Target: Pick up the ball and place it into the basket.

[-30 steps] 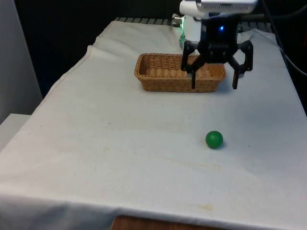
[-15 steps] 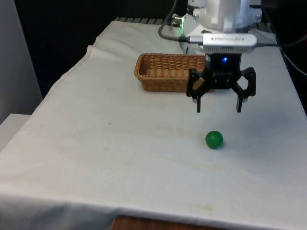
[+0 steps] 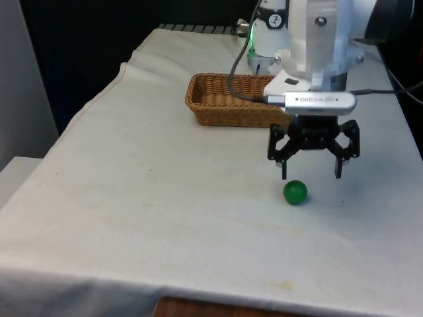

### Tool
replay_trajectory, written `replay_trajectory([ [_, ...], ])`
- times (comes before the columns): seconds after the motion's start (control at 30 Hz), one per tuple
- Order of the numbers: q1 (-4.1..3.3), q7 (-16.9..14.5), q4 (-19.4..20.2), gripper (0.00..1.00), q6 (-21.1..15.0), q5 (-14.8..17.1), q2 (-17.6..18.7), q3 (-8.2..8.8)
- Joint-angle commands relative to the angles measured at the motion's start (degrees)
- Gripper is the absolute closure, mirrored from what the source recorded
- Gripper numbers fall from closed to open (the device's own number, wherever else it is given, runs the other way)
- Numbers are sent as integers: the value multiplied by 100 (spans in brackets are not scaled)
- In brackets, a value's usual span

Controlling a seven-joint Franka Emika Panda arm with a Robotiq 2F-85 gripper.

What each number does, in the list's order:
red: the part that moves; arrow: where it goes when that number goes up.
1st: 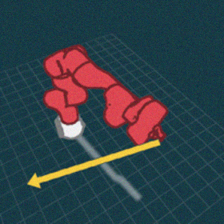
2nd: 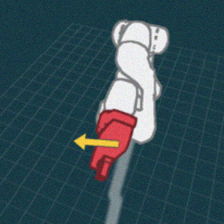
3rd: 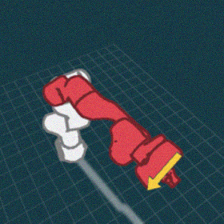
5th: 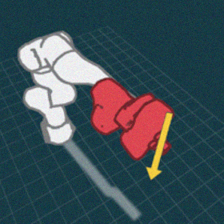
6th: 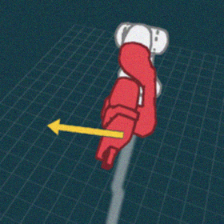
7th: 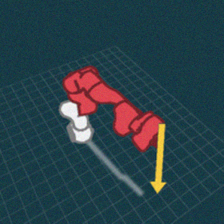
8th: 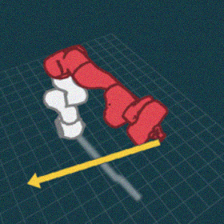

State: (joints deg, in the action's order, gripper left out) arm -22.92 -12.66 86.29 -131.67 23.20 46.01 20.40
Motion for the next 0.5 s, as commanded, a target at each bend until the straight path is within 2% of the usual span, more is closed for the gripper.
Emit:
replay_trajectory([
  [0.0, 34, -34, -23, 0, -52, 63, 52, -57],
  [0.13, 46, -46, -34, 0, -115, 115, 160, -103],
  [0.17, 0, 0, 0, 0, -74, 52, 115, -46],
  [0.2, 46, -52, -40, 0, -126, 126, 178, -103],
  [0.43, 40, -103, -149, 0, -138, 109, 355, -86],
  [0.47, 6, -69, -92, 0, -126, 86, 315, -57],
])
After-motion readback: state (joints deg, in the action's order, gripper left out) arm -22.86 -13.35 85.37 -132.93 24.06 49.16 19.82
